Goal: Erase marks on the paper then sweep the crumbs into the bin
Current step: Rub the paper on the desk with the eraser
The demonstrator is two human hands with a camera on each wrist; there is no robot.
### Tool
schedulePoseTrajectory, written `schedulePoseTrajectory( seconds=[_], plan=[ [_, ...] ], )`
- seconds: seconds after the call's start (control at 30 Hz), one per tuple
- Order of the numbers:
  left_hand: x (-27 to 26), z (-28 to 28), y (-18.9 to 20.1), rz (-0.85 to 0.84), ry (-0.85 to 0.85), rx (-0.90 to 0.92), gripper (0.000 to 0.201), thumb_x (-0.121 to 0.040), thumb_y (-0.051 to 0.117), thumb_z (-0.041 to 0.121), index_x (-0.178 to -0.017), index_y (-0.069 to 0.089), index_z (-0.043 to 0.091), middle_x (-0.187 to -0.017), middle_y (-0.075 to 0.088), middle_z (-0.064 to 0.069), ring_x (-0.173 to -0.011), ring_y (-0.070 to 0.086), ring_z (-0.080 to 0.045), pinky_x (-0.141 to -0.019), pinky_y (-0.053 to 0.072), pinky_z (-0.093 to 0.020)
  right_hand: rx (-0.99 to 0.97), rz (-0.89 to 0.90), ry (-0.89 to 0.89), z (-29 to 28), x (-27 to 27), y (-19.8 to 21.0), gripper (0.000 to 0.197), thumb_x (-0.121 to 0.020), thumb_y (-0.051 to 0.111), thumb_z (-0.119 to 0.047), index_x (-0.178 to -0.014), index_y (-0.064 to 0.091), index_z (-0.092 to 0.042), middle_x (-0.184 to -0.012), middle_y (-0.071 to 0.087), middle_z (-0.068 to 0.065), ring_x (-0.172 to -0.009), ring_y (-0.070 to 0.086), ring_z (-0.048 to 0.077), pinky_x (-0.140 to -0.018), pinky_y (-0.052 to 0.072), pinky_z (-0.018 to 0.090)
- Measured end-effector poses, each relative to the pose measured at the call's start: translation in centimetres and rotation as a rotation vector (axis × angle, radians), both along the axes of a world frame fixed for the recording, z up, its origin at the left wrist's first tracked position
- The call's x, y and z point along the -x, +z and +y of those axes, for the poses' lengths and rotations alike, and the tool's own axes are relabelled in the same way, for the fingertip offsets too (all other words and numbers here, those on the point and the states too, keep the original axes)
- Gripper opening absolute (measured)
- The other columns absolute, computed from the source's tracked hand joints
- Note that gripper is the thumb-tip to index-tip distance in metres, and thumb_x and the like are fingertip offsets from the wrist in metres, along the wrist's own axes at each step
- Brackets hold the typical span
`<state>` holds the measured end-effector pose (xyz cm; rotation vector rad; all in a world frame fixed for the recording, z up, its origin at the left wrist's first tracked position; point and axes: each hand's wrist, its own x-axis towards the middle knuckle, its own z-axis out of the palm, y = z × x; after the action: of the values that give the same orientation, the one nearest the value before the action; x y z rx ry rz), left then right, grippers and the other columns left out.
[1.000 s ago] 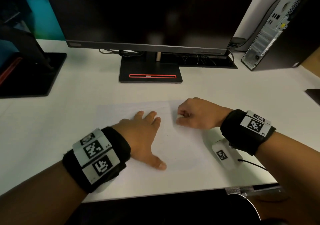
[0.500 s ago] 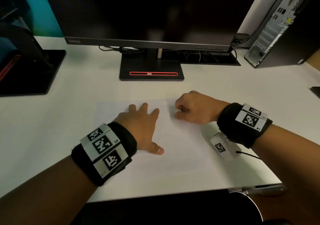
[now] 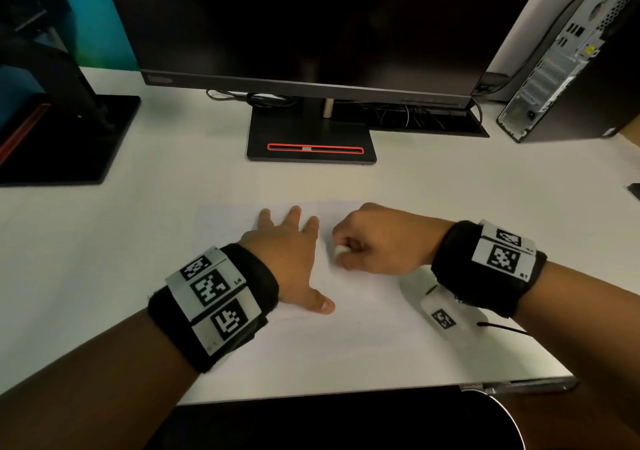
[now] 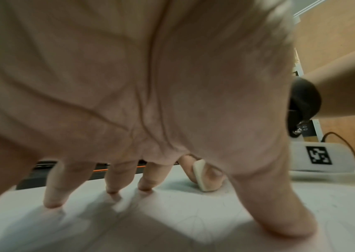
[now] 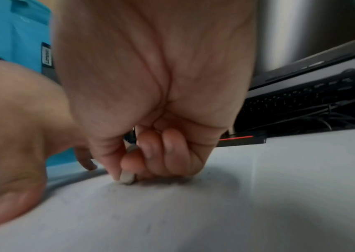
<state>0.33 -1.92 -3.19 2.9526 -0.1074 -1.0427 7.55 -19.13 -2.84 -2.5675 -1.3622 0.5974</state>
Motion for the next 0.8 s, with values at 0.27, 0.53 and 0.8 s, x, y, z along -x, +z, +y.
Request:
schedulePoseTrajectory(
  seconds=[0.27, 0.53, 0.8],
  plan=[
    [0.0, 0.0, 0.1, 0.009, 0.000, 0.007, 0.135, -0.069, 0.065, 0.082, -0.159, -0.018, 0.024, -0.167, -0.021, -0.002, -0.151, -0.014, -0.046, -0.117, 0.030, -0.058, -0.024, -0.087, -0.077, 0.2, -1.5, 0.0, 0.033, -0.092, 0.059, -0.029, -0.066, 0.050, -0.010, -0.060, 0.050, 0.004, -0.055, 0.044, 0.016, -0.058, 0.042, 0.030],
    [0.0, 0.0, 0.1, 0.007, -0.004, -0.005, 0.135, -0.070, 0.065, 0.081, -0.159, -0.018, 0.024, -0.167, -0.021, -0.002, -0.151, -0.013, -0.046, -0.115, 0.033, -0.059, 0.023, -0.112, -0.160, -0.4, -3.9, 0.3, 0.034, -0.091, 0.059, -0.030, -0.064, 0.048, -0.012, -0.063, 0.050, 0.005, -0.060, 0.046, 0.018, -0.060, 0.043, 0.038],
    [0.0, -0.1, 0.1, 0.014, -0.001, -0.008, 0.135, -0.070, 0.065, 0.082, -0.158, -0.019, 0.024, -0.166, -0.023, -0.002, -0.150, -0.014, -0.046, -0.116, 0.031, -0.059, 0.021, -0.055, -0.082, 0.7, -3.4, 0.3, 0.035, -0.092, 0.060, -0.029, -0.065, 0.049, -0.010, -0.061, 0.047, 0.002, -0.057, 0.043, 0.017, -0.060, 0.042, 0.033]
  ],
)
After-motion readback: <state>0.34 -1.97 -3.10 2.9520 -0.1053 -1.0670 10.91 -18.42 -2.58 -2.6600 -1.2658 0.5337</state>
